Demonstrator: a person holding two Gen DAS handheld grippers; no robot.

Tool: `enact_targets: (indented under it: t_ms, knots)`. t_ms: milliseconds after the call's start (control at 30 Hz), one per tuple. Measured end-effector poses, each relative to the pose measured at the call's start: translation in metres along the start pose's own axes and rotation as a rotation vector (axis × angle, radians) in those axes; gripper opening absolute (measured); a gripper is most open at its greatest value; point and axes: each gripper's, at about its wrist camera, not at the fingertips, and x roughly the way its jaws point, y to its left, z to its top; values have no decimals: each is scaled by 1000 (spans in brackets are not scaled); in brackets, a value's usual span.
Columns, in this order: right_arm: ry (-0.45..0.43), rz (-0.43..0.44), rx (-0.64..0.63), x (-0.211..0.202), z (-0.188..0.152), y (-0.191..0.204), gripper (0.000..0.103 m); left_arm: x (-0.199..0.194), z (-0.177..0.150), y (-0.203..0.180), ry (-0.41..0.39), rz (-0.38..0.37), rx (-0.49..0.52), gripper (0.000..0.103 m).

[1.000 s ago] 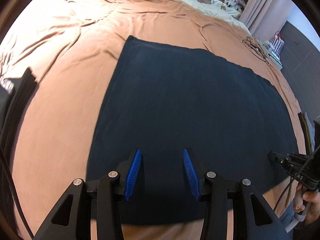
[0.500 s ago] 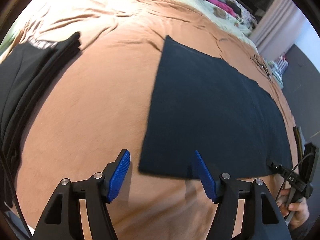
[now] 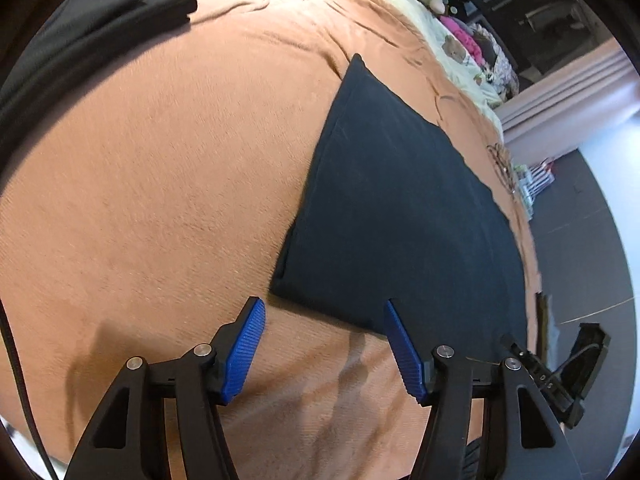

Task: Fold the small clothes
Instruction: 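Move the left gripper to a corner of the navy cloth and grasp it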

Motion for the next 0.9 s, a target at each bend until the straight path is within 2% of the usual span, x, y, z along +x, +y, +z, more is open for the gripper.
enact_targets:
  t_ms: [100,367,433,567,700,767,833,867,900]
  knots:
    - [4,19,9,4,0,-2,0,5,1,2,-16,-8,-20,56]
    - [25,53,63,22,5,-9,0,8,10,15,-81,-84,-120,51]
    - [30,57,76,26,9,-12,0,7,9,17,-95,-101,-142,46]
    - [32,76,99,32,11,-15,0,4,5,20,-101,-190,-173,45]
    - [42,78,133,36,7,-19,0,2,6,21,-124,-222,-193,45]
    - [46,83,143,34,4,-20,0,1,10,21,-143,-197,-193,39]
    - [48,83,145,31,1,-20,0,3,14,19,-129,-148,-187,17]
    - [48,85,144,29,-1,-22,0,5,15,20,-119,-120,-187,12]
    - [51,85,137,28,-3,-21,0,6,15,19,-118,-109,-186,11]
